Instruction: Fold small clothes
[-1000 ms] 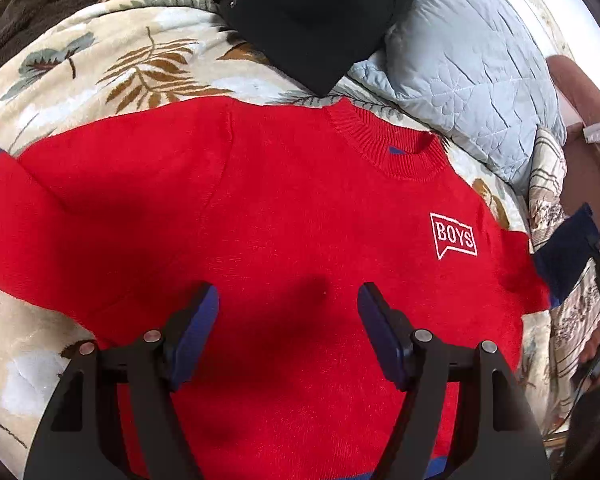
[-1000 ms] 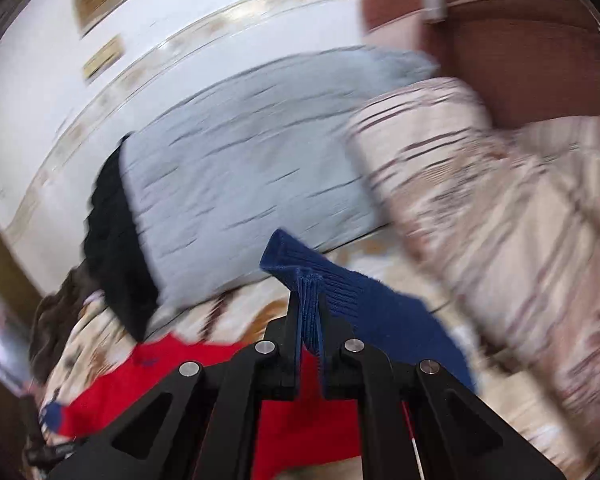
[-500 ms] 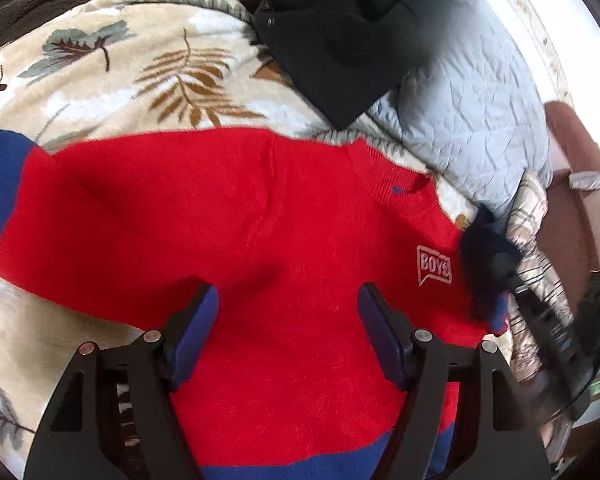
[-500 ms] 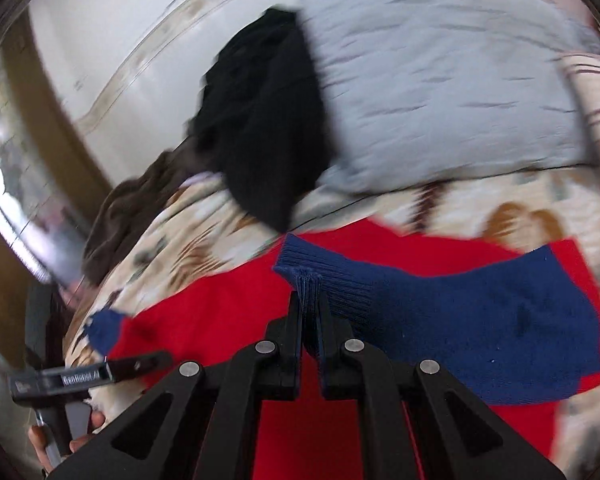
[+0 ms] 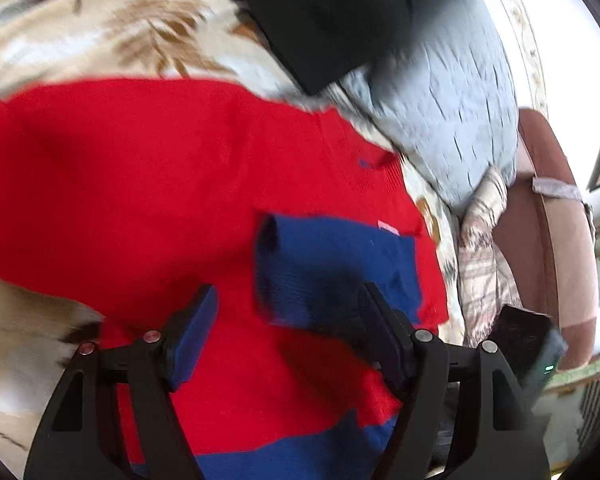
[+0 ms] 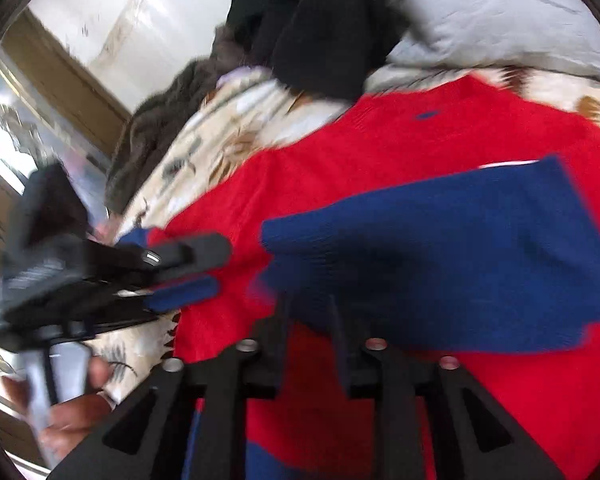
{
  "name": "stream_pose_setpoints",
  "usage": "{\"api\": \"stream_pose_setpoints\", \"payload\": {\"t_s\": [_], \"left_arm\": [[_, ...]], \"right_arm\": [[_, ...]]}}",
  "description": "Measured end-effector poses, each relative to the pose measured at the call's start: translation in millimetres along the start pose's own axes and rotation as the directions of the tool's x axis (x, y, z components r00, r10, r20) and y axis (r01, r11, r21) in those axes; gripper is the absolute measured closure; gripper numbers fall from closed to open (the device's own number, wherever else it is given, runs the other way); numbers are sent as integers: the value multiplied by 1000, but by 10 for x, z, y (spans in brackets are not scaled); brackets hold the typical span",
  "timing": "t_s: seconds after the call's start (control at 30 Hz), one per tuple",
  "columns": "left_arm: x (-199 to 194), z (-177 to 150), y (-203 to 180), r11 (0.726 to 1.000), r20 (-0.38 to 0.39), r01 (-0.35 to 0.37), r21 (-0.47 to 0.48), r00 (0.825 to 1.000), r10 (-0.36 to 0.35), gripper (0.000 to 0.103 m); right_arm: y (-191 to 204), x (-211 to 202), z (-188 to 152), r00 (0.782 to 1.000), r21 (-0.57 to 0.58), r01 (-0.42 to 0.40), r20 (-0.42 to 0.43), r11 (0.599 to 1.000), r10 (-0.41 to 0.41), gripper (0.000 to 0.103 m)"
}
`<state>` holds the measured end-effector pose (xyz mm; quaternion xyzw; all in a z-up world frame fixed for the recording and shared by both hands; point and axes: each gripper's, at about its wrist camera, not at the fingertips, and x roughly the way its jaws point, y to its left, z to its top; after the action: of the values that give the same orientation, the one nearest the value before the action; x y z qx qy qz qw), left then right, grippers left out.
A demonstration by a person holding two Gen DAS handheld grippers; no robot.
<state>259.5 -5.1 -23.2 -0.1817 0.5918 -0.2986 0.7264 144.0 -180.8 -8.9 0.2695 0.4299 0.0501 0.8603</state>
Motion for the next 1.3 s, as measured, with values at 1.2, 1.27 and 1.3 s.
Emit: {"api": "stream_pose_setpoints", "payload": {"t_s": [1.2, 1.27, 1.3], "left_arm": [[76, -86, -134, 984, 139, -169, 59, 977, 159, 100], [67, -85, -137, 985, 139, -161, 57, 979, 151, 100], [63, -87, -147, 986, 141, -158, 60, 979, 148, 100]], "right_arm": [[-1722, -624, 276, 981, 366, 90, 126, 926, -145, 36], [-1690, -600, 255, 983, 319, 97, 116, 943, -140, 91], [-1665, -617, 263, 982, 294, 104, 121, 950, -145, 89]]}}
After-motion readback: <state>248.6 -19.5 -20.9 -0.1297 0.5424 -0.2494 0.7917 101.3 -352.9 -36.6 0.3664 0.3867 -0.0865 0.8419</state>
